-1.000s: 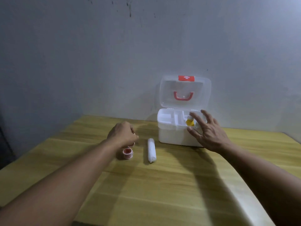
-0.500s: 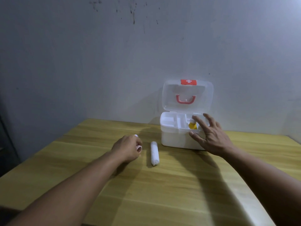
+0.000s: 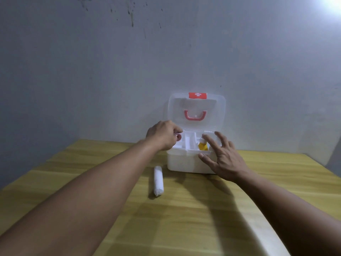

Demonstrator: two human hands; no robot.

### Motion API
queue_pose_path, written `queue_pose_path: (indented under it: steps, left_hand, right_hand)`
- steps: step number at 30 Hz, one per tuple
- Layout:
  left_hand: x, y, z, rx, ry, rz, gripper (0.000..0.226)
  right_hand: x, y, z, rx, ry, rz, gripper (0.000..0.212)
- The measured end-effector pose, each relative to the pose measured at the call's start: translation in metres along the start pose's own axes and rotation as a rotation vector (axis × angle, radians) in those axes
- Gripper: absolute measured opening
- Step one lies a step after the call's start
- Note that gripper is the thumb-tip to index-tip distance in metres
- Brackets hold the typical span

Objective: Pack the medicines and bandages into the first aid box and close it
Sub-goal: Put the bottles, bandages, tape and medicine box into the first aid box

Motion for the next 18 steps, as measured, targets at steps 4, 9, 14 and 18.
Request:
queue_pose_path:
  steps: [4, 9, 14, 18]
  left_hand:
    - [-0.014, 0.013, -0.018, -0.207, -0.075, -0.059, 0.041]
    - [-0.022, 0.011, -0.023, -0.196, -0.126, -0.051, 0.065]
    - [-0.023, 0.008, -0.013, 0.001, -0.084, -0.024, 0.065]
    - [-0.018, 0.007, -0.018, -0.026, -0.107, -0.058, 0.05]
  right_hand:
    - [0.0, 0.001, 0.0, -0.007, 0.015, 0.003, 0.065]
    - [-0.001, 0.003, 0.0, -0.008, 0.019, 0.005, 0.064]
    - [-0.001, 0.002, 0.0, -0.009, 0.016, 0.006, 0.065]
    - [0.0, 0.001, 0.0, -0.013, 0.014, 0.008, 0.066]
Point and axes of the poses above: each hand's wrist, its own x-axis away from the middle knuckle, its own z-axis out of the back of the hand, y = z × x, the point moved 7 cm from there along -x, towards the middle knuckle, and after that the axes turned 12 degrees about z, right-handed, at the moved point
